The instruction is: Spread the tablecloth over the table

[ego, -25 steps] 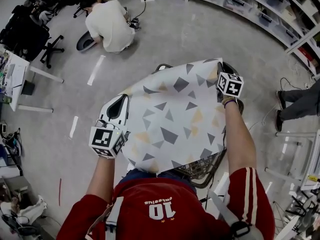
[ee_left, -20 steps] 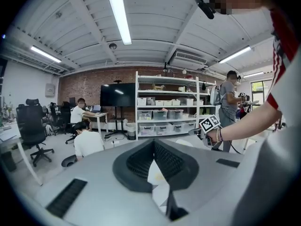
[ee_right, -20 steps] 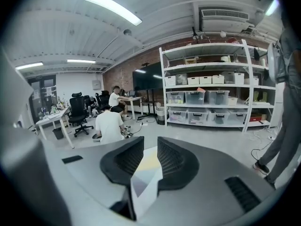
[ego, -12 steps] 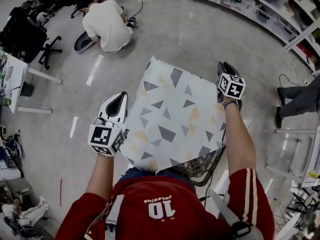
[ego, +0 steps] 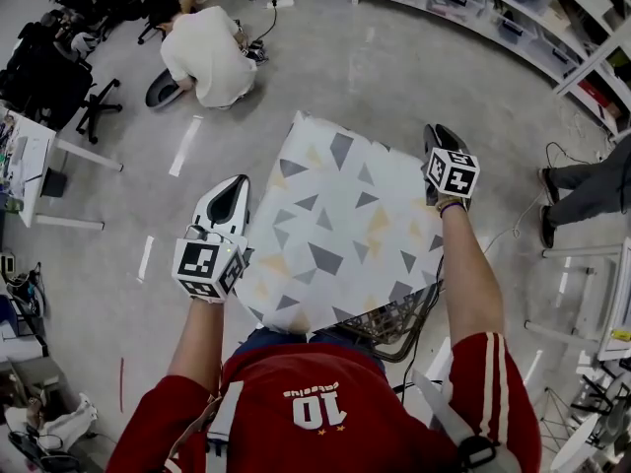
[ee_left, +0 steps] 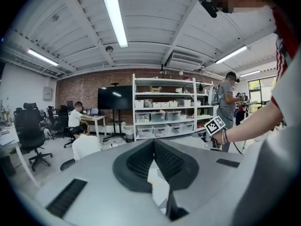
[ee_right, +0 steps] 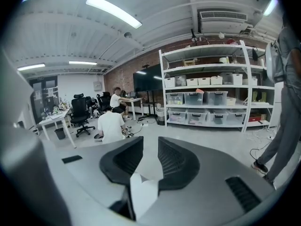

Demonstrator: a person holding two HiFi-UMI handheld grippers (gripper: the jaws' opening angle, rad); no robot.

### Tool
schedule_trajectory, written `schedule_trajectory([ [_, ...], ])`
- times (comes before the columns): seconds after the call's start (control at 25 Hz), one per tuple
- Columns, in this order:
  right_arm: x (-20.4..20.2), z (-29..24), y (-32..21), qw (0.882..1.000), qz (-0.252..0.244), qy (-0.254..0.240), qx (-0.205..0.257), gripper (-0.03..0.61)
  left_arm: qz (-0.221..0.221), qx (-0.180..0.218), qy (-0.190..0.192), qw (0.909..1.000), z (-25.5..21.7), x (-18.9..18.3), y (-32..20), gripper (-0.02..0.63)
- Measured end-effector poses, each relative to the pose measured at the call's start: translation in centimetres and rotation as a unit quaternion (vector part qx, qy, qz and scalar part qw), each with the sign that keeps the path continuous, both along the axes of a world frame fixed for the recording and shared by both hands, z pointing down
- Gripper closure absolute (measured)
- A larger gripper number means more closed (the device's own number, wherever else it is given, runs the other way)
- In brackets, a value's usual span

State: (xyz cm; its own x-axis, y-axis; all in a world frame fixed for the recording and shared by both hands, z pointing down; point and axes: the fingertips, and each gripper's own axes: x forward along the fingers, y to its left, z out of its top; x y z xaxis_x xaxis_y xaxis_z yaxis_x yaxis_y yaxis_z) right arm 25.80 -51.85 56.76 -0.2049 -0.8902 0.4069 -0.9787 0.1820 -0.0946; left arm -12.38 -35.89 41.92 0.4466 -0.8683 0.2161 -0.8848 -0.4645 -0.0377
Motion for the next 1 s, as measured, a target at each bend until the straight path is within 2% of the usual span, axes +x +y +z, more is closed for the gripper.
schedule_trajectory([
  [0.6, -0.6, -6.0, 7.9, 0.998, -0.028, -0.003, 0.063, 0.491, 0.009, 0.032, 0.004, 0.9995, -3.4, 2.2, 5.1, 0.607],
  [1.0, -3.5, -13.2, 13.8, 0.992, -0.035, -0.006, 0.124, 0.485, 0.049, 0.046, 0.026, 0.9974, -5.7, 3.9, 6.1, 0.607],
])
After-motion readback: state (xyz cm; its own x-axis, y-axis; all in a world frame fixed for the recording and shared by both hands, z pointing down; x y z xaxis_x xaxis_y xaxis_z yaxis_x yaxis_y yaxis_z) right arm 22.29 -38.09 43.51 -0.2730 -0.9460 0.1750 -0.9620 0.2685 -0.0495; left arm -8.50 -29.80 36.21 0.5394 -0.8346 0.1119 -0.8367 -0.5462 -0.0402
